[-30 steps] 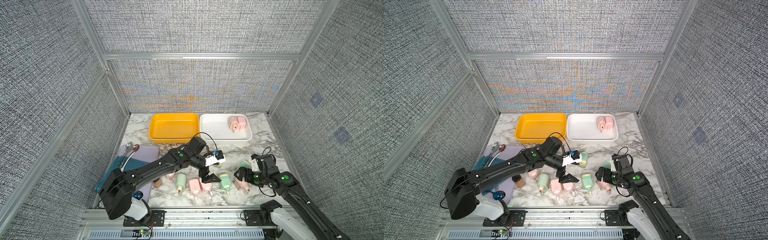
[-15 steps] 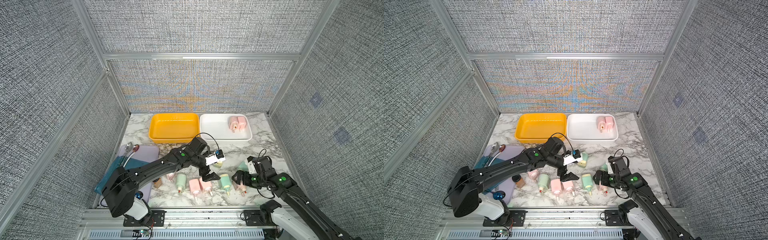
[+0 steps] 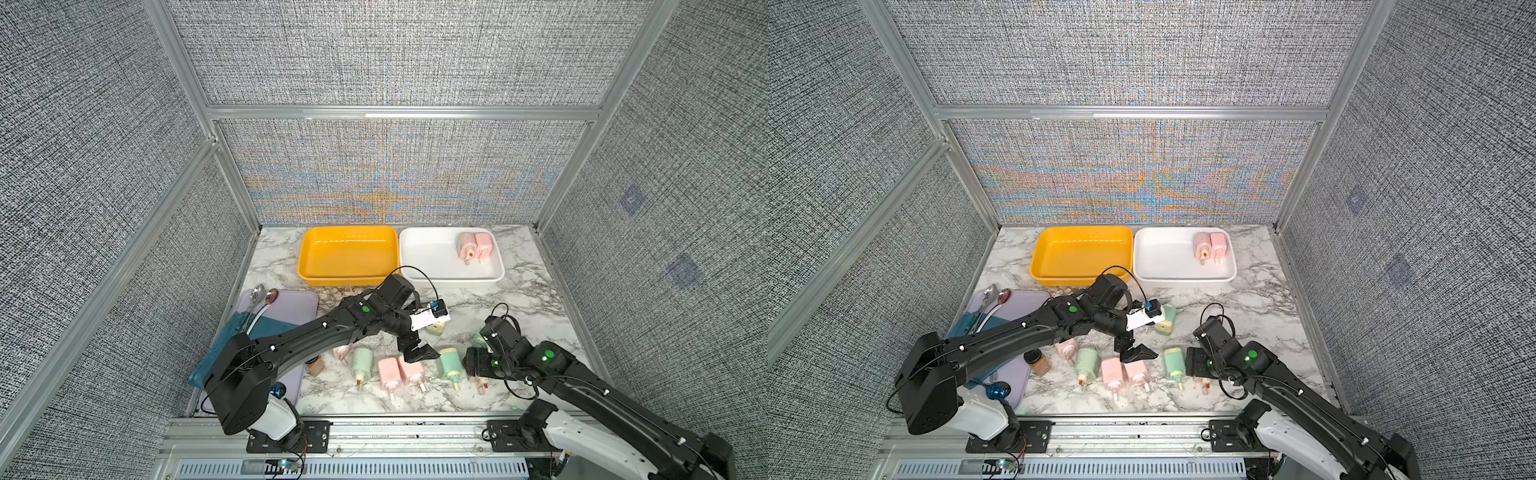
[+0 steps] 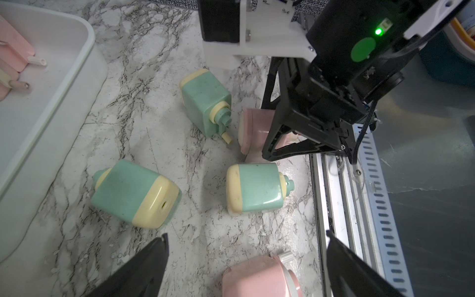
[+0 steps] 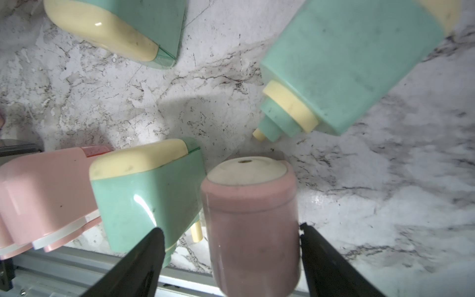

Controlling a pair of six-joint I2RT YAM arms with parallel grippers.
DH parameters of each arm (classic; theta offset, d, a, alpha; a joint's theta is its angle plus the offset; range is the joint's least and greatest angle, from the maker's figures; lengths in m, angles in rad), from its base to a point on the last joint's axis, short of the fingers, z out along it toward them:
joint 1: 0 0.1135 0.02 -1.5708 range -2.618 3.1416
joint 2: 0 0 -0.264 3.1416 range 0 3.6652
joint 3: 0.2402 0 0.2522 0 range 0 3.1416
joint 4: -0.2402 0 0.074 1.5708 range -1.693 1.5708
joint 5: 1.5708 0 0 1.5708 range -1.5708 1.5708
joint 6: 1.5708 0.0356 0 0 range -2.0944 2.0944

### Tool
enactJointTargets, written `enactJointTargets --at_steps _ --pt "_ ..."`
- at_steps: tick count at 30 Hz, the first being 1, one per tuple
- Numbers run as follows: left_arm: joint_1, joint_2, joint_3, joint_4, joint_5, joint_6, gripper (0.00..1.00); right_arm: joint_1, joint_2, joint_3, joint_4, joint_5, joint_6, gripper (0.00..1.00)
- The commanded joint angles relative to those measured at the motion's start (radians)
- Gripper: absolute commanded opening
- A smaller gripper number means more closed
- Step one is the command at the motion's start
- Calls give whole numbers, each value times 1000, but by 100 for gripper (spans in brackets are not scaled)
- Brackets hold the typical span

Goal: Place the pencil sharpeners by color into the storage box
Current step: Pick up the pencil sharpener from the center of the board.

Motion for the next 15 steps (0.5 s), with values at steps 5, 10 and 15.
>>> enactJointTargets --at_steps 5,10,15 --pt "0 -1 24 -18 -12 12 99 42 36 -2 -28 85 43 81" --pt "0 9 31 -23 -12 15 99 47 22 -4 -28 100 47 77" --pt "0 11 35 -34 -18 20 99 59 61 7 -47 124 65 76"
